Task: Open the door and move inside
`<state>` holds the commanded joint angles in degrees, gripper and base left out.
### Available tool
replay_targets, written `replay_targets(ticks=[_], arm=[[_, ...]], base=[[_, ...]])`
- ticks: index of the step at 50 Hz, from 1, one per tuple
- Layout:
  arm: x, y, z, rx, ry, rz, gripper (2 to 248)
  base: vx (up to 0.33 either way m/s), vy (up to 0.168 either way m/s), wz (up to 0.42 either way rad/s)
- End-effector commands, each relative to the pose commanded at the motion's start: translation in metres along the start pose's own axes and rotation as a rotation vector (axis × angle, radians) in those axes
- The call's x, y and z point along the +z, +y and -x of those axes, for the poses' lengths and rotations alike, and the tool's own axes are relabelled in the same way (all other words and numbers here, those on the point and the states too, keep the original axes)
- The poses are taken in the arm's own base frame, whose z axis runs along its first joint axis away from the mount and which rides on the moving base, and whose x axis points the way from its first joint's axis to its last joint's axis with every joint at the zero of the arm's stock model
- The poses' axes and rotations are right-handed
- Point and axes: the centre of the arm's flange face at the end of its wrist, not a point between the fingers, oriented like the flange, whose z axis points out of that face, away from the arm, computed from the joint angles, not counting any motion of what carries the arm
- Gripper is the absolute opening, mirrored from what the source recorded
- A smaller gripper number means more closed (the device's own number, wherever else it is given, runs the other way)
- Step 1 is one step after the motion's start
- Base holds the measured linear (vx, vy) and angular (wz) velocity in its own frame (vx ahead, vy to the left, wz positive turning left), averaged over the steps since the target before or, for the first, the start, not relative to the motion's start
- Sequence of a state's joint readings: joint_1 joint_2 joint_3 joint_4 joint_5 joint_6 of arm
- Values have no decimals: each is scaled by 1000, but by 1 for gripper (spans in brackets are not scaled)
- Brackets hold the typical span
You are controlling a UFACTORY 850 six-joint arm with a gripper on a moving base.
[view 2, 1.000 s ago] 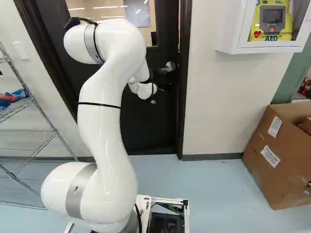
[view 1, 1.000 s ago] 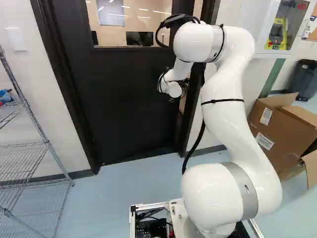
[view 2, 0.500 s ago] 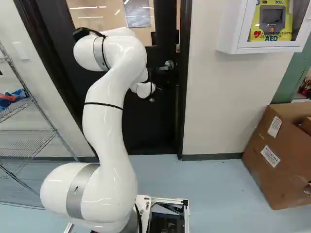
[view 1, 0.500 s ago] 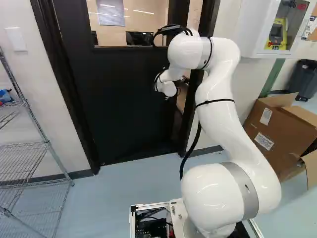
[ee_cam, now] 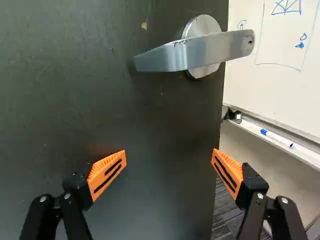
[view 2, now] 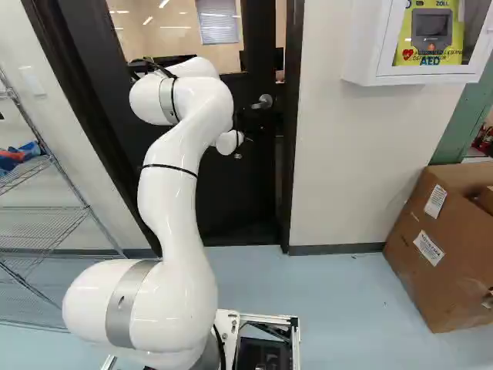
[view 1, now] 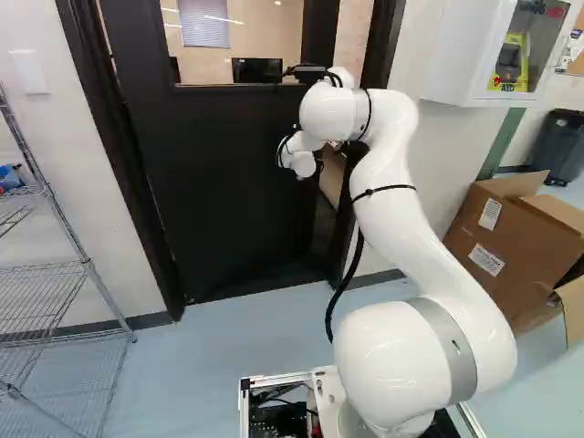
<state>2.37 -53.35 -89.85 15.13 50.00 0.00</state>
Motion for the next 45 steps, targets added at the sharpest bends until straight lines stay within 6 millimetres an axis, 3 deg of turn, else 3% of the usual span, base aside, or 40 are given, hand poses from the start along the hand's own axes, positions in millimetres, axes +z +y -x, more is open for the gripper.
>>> replay_targets(ticks=[15,45], arm=[[20,-18,8,1,28,-28,247],[34,-48,18,-25,53,-97,247]], base=[[0,0,0],[0,0,0]])
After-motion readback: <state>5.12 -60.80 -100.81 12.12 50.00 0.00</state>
